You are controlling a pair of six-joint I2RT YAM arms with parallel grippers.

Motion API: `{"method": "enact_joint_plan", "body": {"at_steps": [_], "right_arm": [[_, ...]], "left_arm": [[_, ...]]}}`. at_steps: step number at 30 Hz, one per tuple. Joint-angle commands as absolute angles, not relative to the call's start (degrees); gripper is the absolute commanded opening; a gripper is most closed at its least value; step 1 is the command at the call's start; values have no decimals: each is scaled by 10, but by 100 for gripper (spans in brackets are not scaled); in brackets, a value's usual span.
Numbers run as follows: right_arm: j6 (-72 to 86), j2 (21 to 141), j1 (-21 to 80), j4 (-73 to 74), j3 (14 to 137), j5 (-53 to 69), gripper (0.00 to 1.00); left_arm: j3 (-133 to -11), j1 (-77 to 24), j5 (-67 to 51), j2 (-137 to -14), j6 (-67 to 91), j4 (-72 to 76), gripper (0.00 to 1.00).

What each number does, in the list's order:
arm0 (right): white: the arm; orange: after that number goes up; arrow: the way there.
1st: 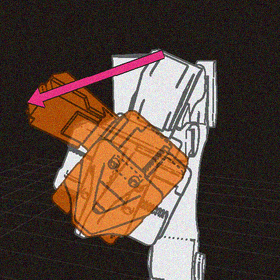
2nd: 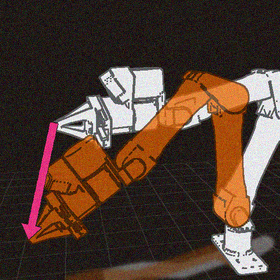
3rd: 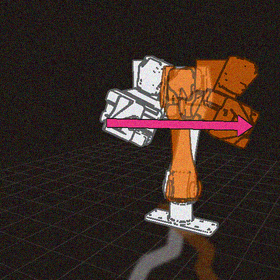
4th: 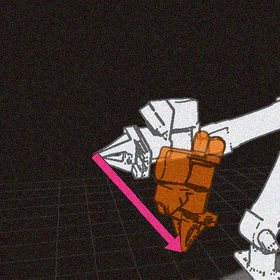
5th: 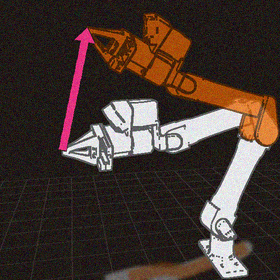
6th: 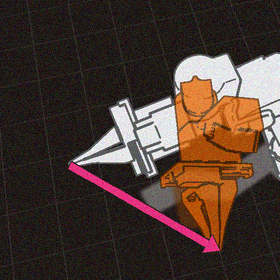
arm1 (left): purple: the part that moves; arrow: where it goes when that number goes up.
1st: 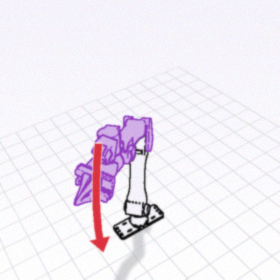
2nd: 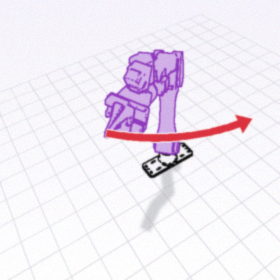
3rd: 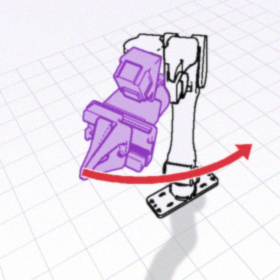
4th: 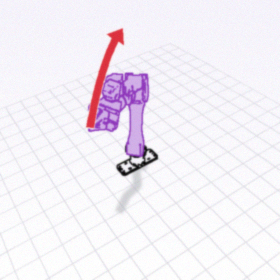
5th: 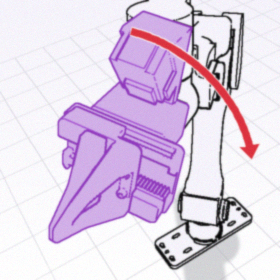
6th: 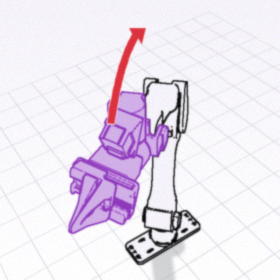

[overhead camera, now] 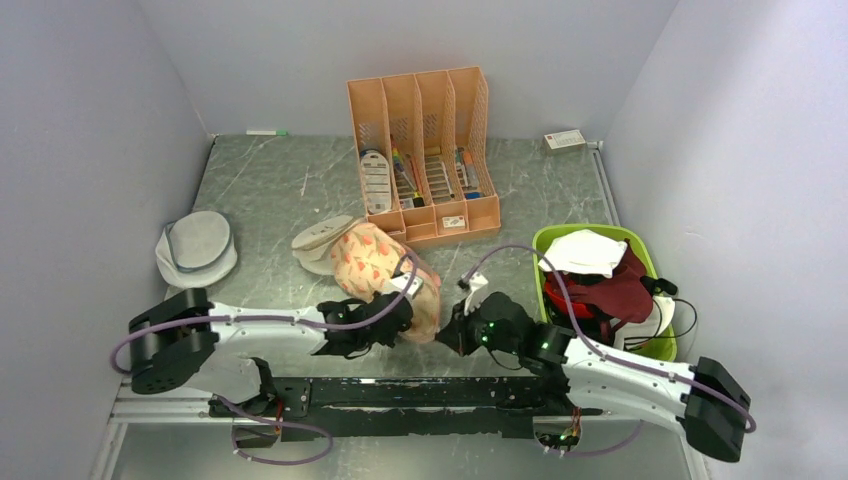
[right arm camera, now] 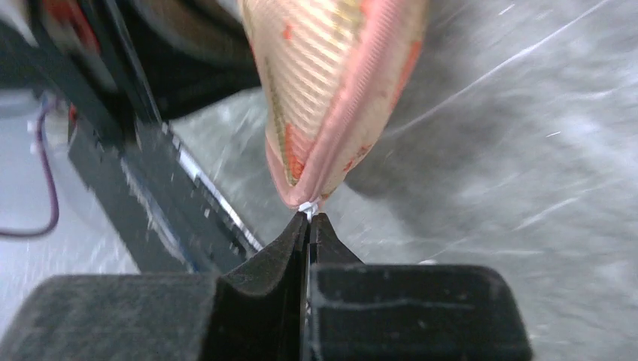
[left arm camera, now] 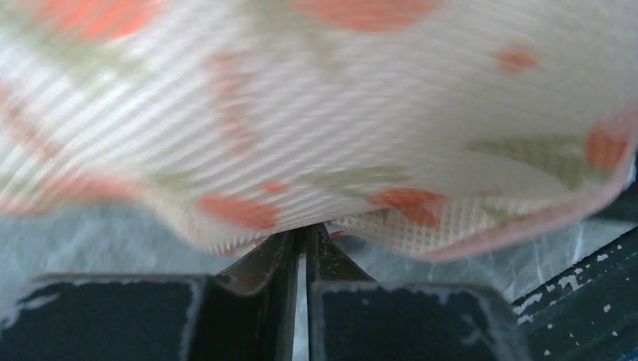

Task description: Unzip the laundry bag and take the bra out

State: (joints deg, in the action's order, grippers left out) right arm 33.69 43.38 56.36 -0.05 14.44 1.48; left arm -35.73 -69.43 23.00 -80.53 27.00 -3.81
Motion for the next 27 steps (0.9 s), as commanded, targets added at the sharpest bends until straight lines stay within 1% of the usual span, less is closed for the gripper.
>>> {"method": "enact_joint_plan", "body": {"at_steps": [1,2,3,5,6,7,9,13,16,18,23,25,27], "right_arm": [[361,495,628,13,158,70,0],[361,509,641,5,166,64,0],[362,520,648,0,173,57,0],[361,531,649,-7,186,49,0],[361,538,649,-12,192,48,0],[359,546,649,-21,198,51,0],[364,561,649,-51,202,72,0],[383,573,649,-88,204,102,0],[392,561,649,-79,209,102,0],[396,552,649,-69,206,97,0],[395,545,649,-47,201,99,0],[392,538,649,-47,202,105,0],[388,534,649,-39,208,105,0]], "left_arm": [[-384,-688,291,-729,385,-240,27],[-385,-692,282,-703,408,-273,39],[-385,-703,268,-675,428,-296,53],[-383,-738,232,-605,451,-312,75],[-384,-753,215,-582,453,-309,91],[-387,-776,205,-564,450,-301,98],[-400,-808,203,-557,428,-282,99],[-443,-866,246,-639,331,-243,95],[-428,-869,284,-691,295,-199,93],[-409,-869,312,-704,291,-181,87],[-389,-869,350,-724,320,-179,81],[-384,-869,368,-746,325,-172,73],[-384,-869,391,-766,333,-170,60]]}}
